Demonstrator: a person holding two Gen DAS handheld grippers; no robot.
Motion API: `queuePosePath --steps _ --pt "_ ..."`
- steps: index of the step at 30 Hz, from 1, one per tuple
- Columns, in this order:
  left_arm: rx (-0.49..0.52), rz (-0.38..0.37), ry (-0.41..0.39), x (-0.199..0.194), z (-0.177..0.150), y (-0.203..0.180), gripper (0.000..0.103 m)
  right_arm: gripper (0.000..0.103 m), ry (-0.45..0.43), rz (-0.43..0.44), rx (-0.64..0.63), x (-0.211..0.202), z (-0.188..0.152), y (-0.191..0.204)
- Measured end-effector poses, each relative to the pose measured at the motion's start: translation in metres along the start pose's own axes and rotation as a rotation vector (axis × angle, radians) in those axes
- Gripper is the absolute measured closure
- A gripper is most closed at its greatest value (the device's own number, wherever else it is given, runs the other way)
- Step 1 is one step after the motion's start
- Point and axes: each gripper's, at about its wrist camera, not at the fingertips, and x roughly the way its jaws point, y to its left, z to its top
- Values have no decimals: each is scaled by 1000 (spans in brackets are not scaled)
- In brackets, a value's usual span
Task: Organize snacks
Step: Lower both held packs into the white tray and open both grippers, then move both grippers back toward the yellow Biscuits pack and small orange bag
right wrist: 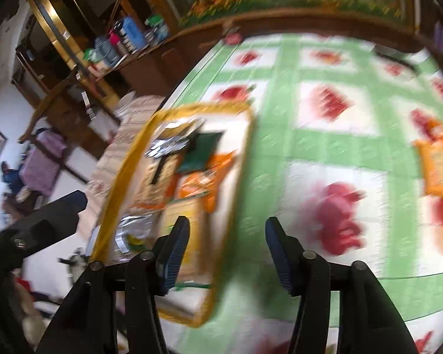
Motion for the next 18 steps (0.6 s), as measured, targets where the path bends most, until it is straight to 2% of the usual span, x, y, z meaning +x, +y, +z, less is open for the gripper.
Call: queuePosePath --steps 2,6,10,14,18 --pt "10 -7 55 13 2 -9 35 22 -31 -37 7 -8 -4 -15" --pt "52 -19 126 32 -1 -33 35 24 35 -14 161 -7 -12 -68" --pt "69 -26 160 43 -8 -49 35 24 45 -100 275 -13 -19 -131" --pt "55 -11 183 51 -14 -56 35 25 26 -217 347 -20 -8 -194" --pt "22 12 191 54 -19 -59 35 24 24 -240 456 -19 15 -256"
